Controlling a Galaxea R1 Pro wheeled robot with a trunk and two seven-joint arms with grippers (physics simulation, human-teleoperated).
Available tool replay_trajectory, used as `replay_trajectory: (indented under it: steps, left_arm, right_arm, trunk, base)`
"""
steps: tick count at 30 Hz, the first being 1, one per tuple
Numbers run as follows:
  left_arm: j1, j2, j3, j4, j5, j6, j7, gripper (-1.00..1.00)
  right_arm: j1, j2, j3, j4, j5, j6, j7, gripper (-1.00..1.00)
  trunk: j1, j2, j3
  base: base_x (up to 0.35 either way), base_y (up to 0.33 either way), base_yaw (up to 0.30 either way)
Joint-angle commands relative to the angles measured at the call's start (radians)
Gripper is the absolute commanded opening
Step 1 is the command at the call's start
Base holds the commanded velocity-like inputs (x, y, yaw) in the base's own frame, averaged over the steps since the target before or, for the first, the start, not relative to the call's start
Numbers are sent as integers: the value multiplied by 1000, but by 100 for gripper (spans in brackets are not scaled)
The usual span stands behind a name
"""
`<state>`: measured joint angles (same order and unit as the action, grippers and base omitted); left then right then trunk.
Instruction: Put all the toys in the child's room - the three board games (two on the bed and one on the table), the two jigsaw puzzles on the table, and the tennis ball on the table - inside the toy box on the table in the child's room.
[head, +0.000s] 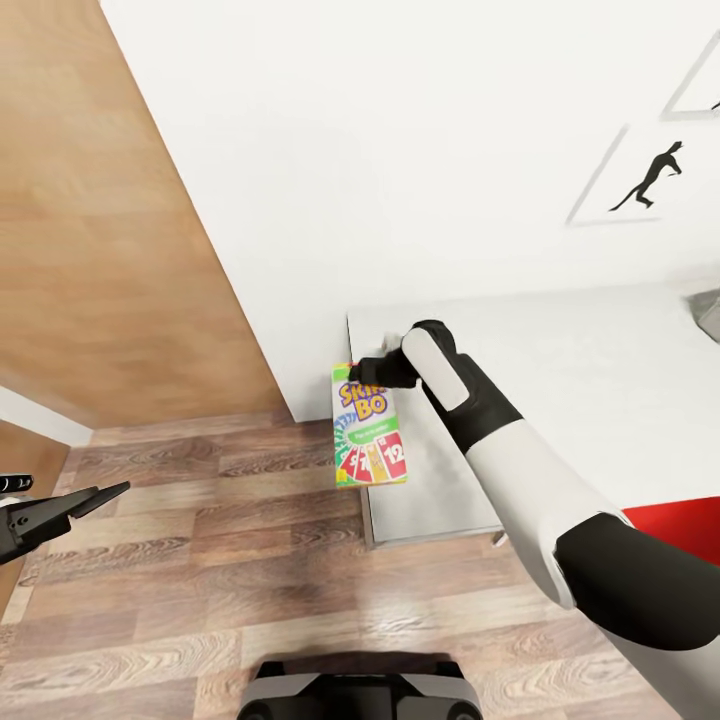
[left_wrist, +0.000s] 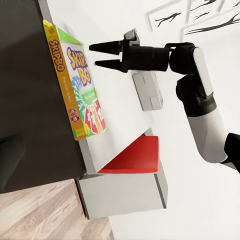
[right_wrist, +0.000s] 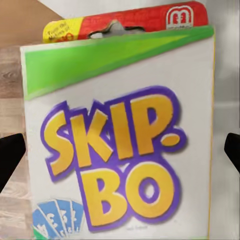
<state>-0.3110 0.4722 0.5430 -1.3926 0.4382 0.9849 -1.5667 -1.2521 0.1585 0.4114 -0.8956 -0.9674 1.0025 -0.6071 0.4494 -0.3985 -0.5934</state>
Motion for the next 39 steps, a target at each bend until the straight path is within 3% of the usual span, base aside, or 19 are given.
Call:
replay_trajectory:
  steps: [1, 8, 12, 15, 17, 19, 20, 21, 22, 26, 28, 30, 31, 33, 36, 39]
  left_arm:
    - [0, 0, 0, 0, -1, 11, -4, 100]
    - [0, 0, 0, 0, -1, 11, -4, 100]
    - [0, 0, 0, 0, -1, 11, -4, 100]
    - [0, 0, 0, 0, -1, 11, -4, 100]
    - [0, 0, -1, 0, -1, 11, -4, 100]
    - [0, -1, -1, 0, -1, 11, -4, 100]
    - [0, -1, -1, 0, -1, 11, -4, 100]
    - [0, -1, -1, 0, -2, 11, -4, 100]
    - [0, -1, -1, 0, -2, 11, -4, 100]
    - [0, -1, -3, 0, -2, 11, -4, 100]
    - [0, -1, -3, 0, -2, 11, -4, 100]
    - [0, -1, -3, 0, -2, 11, -4, 100]
    - [0, -1, -3, 0, -2, 10, -4, 100]
    - [0, -1, -3, 0, -3, 10, -4, 100]
    - [0, -1, -3, 0, -3, 9, -4, 100]
    - [0, -1, -3, 0, -3, 9, -4, 100]
  right_arm:
    - [0, 0, 2, -6, -10, 5, -11, 100]
    - [11, -9, -14, -136, -14, 36, -10, 100]
    - [28, -39, -31, -238, -30, 43, -9, 100]
    - [53, -74, -47, -331, -68, 45, -8, 100]
    - [83, -129, -62, -440, -153, 45, -7, 100]
    - [97, -165, -72, -495, -215, 44, -7, 100]
    - [116, -204, -80, -551, -288, 41, -7, 100]
    - [127, -225, -83, -578, -325, 40, -7, 100]
    - [157, -266, -88, -622, -401, 38, -6, 100]
    - [272, -366, -103, -679, -581, 35, 13, 100]
    - [351, -398, -148, -691, -649, 39, 84, 100]
    - [395, -407, -184, -694, -667, 42, 149, 100]
    - [443, -413, -223, -696, -677, 44, 228, 100]
    - [492, -417, -260, -698, -682, 45, 312, 100]
    - [610, -426, -339, -699, -682, 45, 514, 100]
    - [707, -438, -383, -699, -681, 45, 637, 100]
  trunk:
    - [1, -2, 0]
    - [1, -2, 12]
    - [1, -2, 18]
    - [1, -2, 23]
    - [1, -2, 26]
    - [1, -2, 29]
    - [1, -2, 31]
    - [1, -2, 32]
    - [1, -2, 34]
    - [1, -2, 40]
    - [1, -2, 44]
    - [1, -2, 47]
    - [1, -2, 49]
    - [1, -2, 52]
    - [1, -2, 57]
    - [1, -2, 62]
  base:
    - [0, 0, 0]
    - [0, 0, 0]
    - [0, 0, 0]
    - [0, 0, 0]
    - [0, 0, 0]
    - [0, 0, 0]
    - [0, 0, 0]
    - [0, 0, 0]
    - [0, 0, 0]
    - [0, 0, 0]
    - [0, 0, 0]
    - [0, 0, 0]
    - [0, 0, 0]
    - [0, 0, 0]
    - [0, 0, 0]
    - [0, 0, 0]
